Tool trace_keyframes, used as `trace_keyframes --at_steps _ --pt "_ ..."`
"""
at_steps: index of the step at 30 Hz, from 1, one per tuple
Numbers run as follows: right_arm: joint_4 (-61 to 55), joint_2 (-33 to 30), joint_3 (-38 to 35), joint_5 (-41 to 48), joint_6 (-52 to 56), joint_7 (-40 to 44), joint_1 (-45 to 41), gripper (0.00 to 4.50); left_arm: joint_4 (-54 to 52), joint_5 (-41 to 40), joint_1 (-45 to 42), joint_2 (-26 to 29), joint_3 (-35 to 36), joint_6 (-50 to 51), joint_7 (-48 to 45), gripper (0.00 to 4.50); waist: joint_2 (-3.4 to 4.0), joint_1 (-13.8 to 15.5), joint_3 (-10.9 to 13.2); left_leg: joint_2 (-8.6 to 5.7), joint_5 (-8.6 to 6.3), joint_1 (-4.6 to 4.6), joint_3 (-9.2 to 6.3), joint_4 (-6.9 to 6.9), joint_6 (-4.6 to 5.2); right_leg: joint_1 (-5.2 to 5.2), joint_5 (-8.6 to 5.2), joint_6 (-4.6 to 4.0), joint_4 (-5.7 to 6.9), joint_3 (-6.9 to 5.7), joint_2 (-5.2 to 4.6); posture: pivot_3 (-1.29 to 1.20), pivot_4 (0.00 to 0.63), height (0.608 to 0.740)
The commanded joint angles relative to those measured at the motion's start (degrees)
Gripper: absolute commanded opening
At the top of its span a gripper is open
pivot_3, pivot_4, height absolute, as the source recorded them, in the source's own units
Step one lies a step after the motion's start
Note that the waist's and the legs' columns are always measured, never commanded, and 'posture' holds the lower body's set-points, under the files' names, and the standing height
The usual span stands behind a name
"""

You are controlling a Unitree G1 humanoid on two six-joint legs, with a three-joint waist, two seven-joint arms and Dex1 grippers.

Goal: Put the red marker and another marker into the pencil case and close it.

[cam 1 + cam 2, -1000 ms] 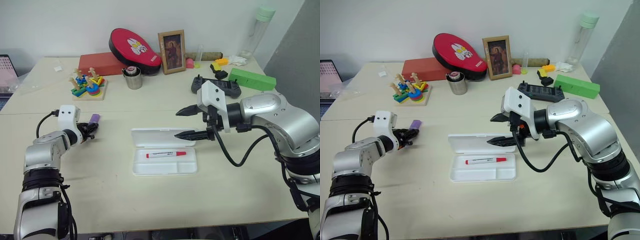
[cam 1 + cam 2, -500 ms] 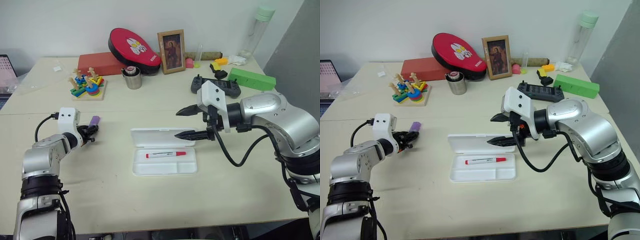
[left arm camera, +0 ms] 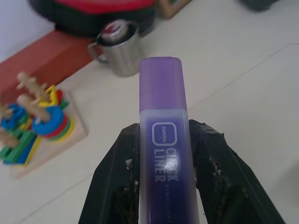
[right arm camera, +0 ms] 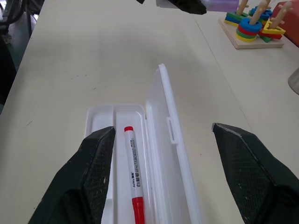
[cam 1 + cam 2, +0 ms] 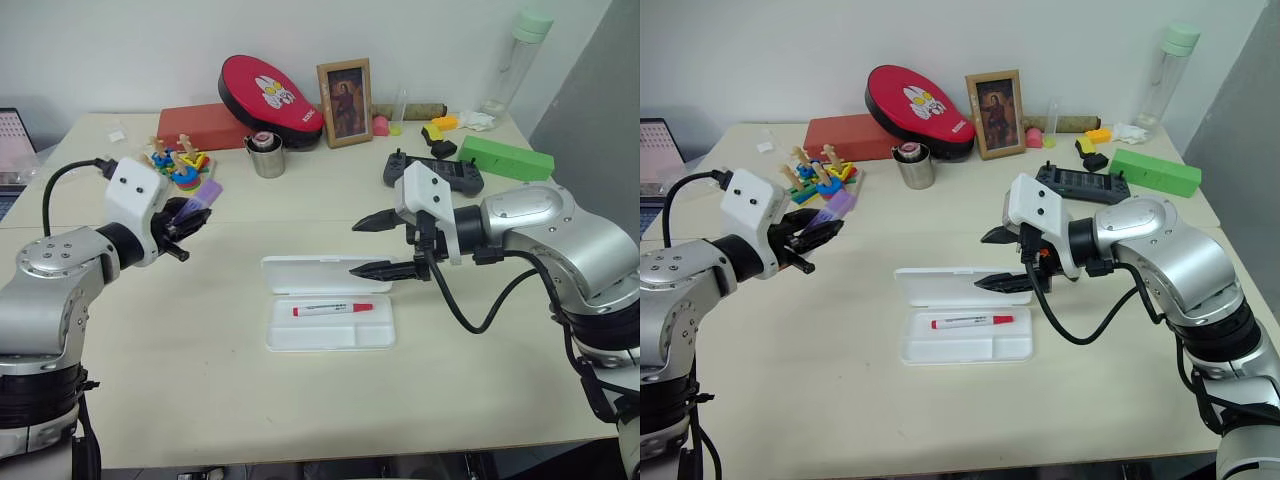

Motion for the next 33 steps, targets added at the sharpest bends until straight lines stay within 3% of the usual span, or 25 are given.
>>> trace_keyframes --at_steps 1,5,11,17,22,33 --pt "-1.4 -1.4 -0.5 -0.2 -1.0 1.2 -0.4 3.46 -6.9 -3.3 -1.2 4.0 -1.3 0.7 -5.2 1.22 0.00 0.0 0.0 0.00 0.00 0.00 0.00 0.00 0.00 0.00 0.00 0.00 0.00 0.00 0.00 0.00 0.150 0.740" --pt "-1.4 -2.7 -0.4 -0.2 -1.3 2.2 -0.2 3.46 -11.5 -6.7 -0.6 7.0 -3.1 -0.9 -11.6 1.22 0.01 0.0 0.0 0.00 0.00 0.00 0.03 -0.03 0.00 -0.01 -0.01 0.00 -0.04 0.03 0.01 0.00 0.150 0.740" --pt "-1.4 -4.1 -0.3 -0.5 -1.8 3.7 0.2 3.46 -13.6 -10.4 -0.8 7.3 -6.1 -2.3 -17.3 1.22 0.01 0.0 0.0 0.00 0.00 -0.01 0.04 0.00 0.01 0.00 -0.01 0.00 -0.03 0.03 0.01 0.00 0.150 0.740" --pt "-1.2 -4.9 0.0 -1.0 -2.2 4.2 0.5 3.46 -11.5 -5.0 2.6 7.1 -15.2 -10.8 -22.7 1.22 0.02 0.0 0.0 0.00 0.00 0.00 0.04 0.00 0.01 -0.01 -0.01 0.00 -0.02 0.04 0.02 0.00 0.150 0.740" --pt "-0.9 -5.0 0.1 -1.7 -2.6 4.5 0.6 3.46 -4.4 5.9 2.0 5.0 -24.7 -21.5 -23.3 1.22 0.03 0.1 0.0 0.00 0.00 0.00 0.06 -0.01 0.01 -0.02 -0.01 0.00 -0.03 0.04 0.03 0.00 0.150 0.740" --pt "-1.1 -4.9 0.0 -2.4 -2.3 4.2 0.7 3.46 1.2 11.5 0.1 -1.3 -30.9 -28.0 -25.6 1.22 0.04 0.1 0.0 0.00 0.00 -0.08 0.05 0.02 0.02 -0.05 -0.01 0.00 -0.04 0.03 0.03 0.00 0.150 0.740"
